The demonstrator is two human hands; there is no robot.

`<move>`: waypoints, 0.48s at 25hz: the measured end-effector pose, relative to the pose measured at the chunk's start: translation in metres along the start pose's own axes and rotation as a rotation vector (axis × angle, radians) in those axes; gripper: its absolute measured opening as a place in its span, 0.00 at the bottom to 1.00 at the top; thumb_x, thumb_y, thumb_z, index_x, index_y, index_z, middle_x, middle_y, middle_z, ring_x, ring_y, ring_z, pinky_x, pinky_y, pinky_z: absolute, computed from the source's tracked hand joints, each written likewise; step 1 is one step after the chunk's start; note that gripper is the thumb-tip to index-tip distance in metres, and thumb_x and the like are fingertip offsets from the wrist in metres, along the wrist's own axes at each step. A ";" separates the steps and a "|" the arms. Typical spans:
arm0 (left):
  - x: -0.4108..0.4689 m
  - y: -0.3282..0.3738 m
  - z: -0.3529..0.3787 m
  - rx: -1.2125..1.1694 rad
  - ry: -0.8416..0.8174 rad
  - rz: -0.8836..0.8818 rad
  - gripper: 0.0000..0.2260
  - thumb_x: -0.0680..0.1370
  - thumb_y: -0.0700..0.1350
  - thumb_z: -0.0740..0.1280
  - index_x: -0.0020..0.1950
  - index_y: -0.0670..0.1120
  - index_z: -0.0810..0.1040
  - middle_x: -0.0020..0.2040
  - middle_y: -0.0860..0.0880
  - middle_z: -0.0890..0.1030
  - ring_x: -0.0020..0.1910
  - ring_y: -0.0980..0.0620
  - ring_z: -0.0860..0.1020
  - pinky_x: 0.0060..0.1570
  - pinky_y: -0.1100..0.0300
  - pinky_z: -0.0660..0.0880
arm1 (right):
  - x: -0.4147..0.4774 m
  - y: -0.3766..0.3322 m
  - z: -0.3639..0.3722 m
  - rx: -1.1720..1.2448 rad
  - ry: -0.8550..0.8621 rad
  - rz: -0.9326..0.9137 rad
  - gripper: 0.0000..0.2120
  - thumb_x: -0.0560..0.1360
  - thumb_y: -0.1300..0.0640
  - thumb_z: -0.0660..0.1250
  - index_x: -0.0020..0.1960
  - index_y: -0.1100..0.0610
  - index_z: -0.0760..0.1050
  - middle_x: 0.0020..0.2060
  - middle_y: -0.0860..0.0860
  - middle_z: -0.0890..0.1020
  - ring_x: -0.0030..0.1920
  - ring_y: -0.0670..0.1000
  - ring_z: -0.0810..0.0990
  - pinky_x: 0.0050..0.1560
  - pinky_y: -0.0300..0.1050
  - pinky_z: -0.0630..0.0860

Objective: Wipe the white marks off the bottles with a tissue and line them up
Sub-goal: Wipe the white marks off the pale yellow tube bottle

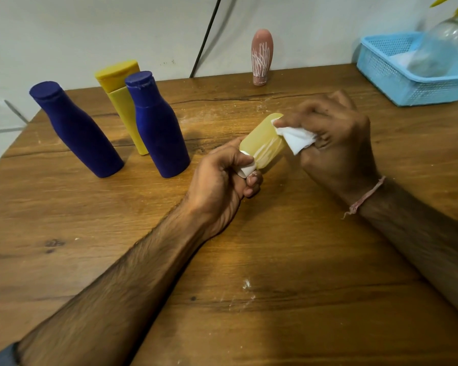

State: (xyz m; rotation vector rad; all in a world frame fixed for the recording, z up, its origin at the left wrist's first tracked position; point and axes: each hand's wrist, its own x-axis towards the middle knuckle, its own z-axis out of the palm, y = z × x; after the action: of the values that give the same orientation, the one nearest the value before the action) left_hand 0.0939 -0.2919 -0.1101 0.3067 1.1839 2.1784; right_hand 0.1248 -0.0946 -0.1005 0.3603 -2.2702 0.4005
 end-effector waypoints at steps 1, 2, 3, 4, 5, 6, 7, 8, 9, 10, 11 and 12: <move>0.000 0.000 -0.001 -0.013 0.001 0.002 0.27 0.73 0.37 0.58 0.72 0.34 0.70 0.48 0.41 0.76 0.34 0.52 0.70 0.31 0.61 0.65 | -0.001 -0.002 0.000 0.011 -0.030 -0.049 0.12 0.73 0.63 0.74 0.56 0.59 0.85 0.50 0.56 0.85 0.50 0.60 0.78 0.45 0.43 0.67; 0.001 0.000 -0.002 -0.026 0.000 0.005 0.27 0.73 0.37 0.57 0.73 0.33 0.68 0.48 0.41 0.76 0.34 0.52 0.70 0.32 0.60 0.65 | -0.002 -0.003 0.001 0.020 -0.048 -0.078 0.12 0.73 0.62 0.75 0.56 0.59 0.85 0.50 0.55 0.85 0.50 0.59 0.78 0.44 0.44 0.69; 0.002 0.000 -0.003 -0.038 -0.001 0.003 0.27 0.74 0.37 0.57 0.73 0.33 0.67 0.49 0.40 0.75 0.34 0.52 0.70 0.32 0.60 0.65 | -0.002 -0.002 0.001 0.019 -0.042 -0.063 0.12 0.73 0.62 0.76 0.56 0.59 0.85 0.50 0.55 0.85 0.50 0.59 0.78 0.44 0.45 0.70; 0.003 0.000 -0.003 -0.051 -0.002 -0.002 0.27 0.74 0.37 0.57 0.73 0.32 0.67 0.50 0.38 0.74 0.34 0.52 0.70 0.31 0.60 0.66 | -0.002 0.000 0.000 0.011 -0.015 -0.012 0.13 0.73 0.62 0.76 0.57 0.59 0.85 0.51 0.55 0.85 0.50 0.59 0.78 0.44 0.47 0.72; 0.003 0.000 -0.003 -0.064 -0.004 -0.007 0.26 0.73 0.37 0.57 0.72 0.32 0.68 0.52 0.37 0.73 0.33 0.52 0.70 0.31 0.60 0.66 | 0.000 0.002 0.000 0.009 0.010 0.038 0.14 0.72 0.62 0.76 0.57 0.58 0.84 0.52 0.55 0.85 0.51 0.60 0.78 0.44 0.48 0.73; 0.003 -0.001 -0.003 -0.076 -0.008 -0.007 0.25 0.73 0.37 0.57 0.70 0.33 0.68 0.52 0.37 0.73 0.33 0.52 0.70 0.31 0.60 0.66 | 0.000 0.002 0.001 0.018 0.010 0.045 0.14 0.72 0.63 0.75 0.58 0.59 0.84 0.52 0.55 0.85 0.51 0.60 0.78 0.45 0.48 0.73; 0.002 -0.001 -0.003 -0.082 -0.014 -0.003 0.23 0.73 0.37 0.56 0.68 0.34 0.69 0.51 0.37 0.73 0.33 0.51 0.69 0.31 0.60 0.66 | -0.001 0.000 0.002 0.036 -0.015 -0.003 0.13 0.73 0.63 0.75 0.57 0.59 0.84 0.52 0.55 0.85 0.50 0.60 0.78 0.45 0.47 0.71; 0.002 -0.001 -0.003 -0.080 -0.021 0.002 0.20 0.74 0.37 0.56 0.65 0.35 0.70 0.48 0.39 0.74 0.33 0.51 0.69 0.31 0.60 0.65 | -0.003 -0.004 0.004 0.054 -0.052 -0.081 0.12 0.74 0.62 0.74 0.57 0.59 0.85 0.51 0.55 0.85 0.50 0.60 0.78 0.45 0.47 0.70; 0.001 -0.001 -0.003 -0.074 -0.031 0.005 0.18 0.74 0.37 0.56 0.63 0.36 0.71 0.45 0.41 0.74 0.33 0.51 0.69 0.31 0.60 0.65 | -0.004 -0.008 0.006 0.066 -0.078 -0.146 0.10 0.74 0.62 0.74 0.56 0.59 0.85 0.51 0.55 0.85 0.49 0.60 0.78 0.45 0.47 0.69; 0.001 0.000 -0.003 -0.064 -0.038 0.006 0.17 0.74 0.37 0.56 0.62 0.36 0.71 0.44 0.41 0.74 0.33 0.51 0.69 0.31 0.59 0.64 | -0.004 -0.010 0.006 0.068 -0.082 -0.161 0.10 0.75 0.62 0.74 0.55 0.59 0.85 0.50 0.55 0.85 0.49 0.59 0.77 0.44 0.47 0.69; 0.001 0.000 -0.003 -0.054 -0.037 0.004 0.18 0.74 0.37 0.56 0.62 0.36 0.70 0.45 0.40 0.73 0.33 0.51 0.69 0.31 0.59 0.64 | -0.003 -0.008 0.006 0.059 -0.061 -0.125 0.10 0.74 0.61 0.74 0.55 0.59 0.85 0.50 0.55 0.85 0.49 0.59 0.77 0.44 0.49 0.71; 0.001 0.000 -0.003 -0.048 -0.033 0.000 0.19 0.74 0.37 0.56 0.64 0.36 0.70 0.47 0.39 0.72 0.33 0.52 0.69 0.31 0.60 0.64 | -0.002 -0.007 0.005 0.048 -0.030 -0.071 0.10 0.74 0.61 0.75 0.55 0.58 0.85 0.51 0.55 0.85 0.49 0.60 0.77 0.43 0.51 0.72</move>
State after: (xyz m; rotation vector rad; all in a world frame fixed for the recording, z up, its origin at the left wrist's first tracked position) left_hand 0.0917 -0.2933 -0.1114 0.3212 1.1113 2.1902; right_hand 0.1252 -0.1024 -0.1040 0.4730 -2.2729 0.4163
